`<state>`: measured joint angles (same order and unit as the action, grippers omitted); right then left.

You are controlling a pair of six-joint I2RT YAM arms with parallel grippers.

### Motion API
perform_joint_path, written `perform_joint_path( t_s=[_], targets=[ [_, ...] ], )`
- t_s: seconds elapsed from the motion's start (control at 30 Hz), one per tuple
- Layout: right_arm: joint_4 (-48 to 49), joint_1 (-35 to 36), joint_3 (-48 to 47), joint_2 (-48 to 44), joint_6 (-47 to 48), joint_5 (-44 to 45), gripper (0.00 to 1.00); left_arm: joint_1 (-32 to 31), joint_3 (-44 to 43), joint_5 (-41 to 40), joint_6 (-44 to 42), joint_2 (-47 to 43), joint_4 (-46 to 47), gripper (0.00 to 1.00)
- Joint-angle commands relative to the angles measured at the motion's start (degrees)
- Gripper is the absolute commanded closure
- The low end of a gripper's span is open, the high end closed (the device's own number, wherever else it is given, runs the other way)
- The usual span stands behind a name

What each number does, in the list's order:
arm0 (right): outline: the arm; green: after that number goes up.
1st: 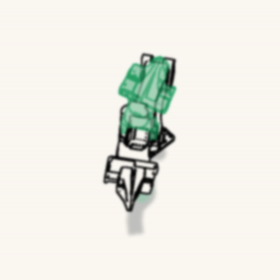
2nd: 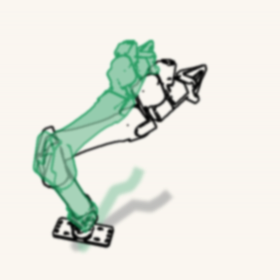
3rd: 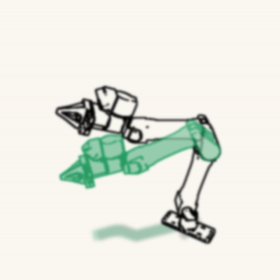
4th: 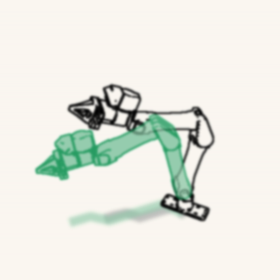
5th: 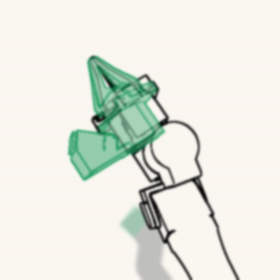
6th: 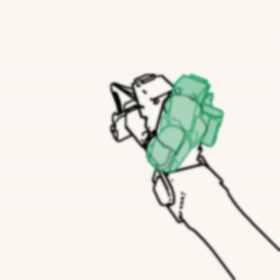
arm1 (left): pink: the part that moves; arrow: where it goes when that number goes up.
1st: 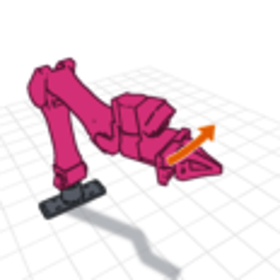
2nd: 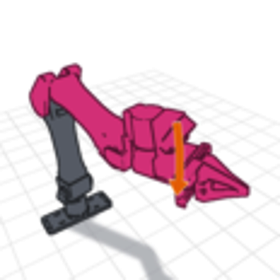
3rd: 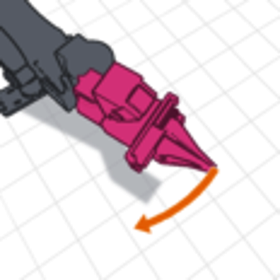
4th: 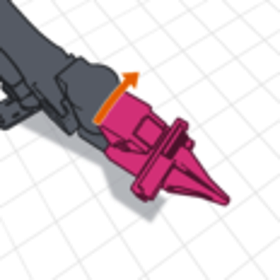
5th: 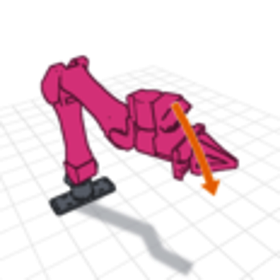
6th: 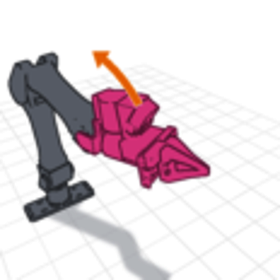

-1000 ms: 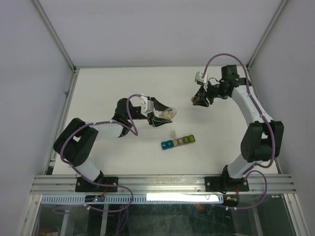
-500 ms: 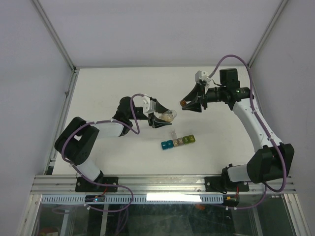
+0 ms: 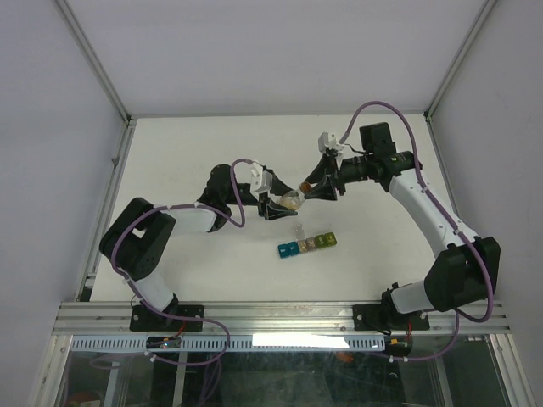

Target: Sort the pills into containers

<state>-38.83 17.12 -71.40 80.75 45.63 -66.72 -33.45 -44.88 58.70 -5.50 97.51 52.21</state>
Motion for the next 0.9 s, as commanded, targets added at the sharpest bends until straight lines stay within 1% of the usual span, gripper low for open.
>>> perform_joint_path(
  t_s=[0.0, 0.3, 0.6, 0.87],
  targets=[
    [0.0, 1.0, -0.2, 0.1, 2.2, 1.0, 0.91, -0.6, -2.0, 2.2, -0.4, -0.3, 2.0, 1.0],
    [-0.6, 2.0, 0.4, 0.5, 4.6, 2.5, 0.9, -0.6, -2.2, 2.4, 0.5, 0.2, 2.6, 1.0],
    [-1.9, 3.2, 0.6, 0.7, 6.4, 1.9, 0.9, -0.6, -2.6, 2.2, 1.3, 0.3, 2.8, 1.0],
    [-2.6, 3.5, 0.9, 0.5, 8.2, 2.4, 0.89, -0.3, -2.0, 2.9, 5.0, 1.1, 7.6, 1.0]
  ],
)
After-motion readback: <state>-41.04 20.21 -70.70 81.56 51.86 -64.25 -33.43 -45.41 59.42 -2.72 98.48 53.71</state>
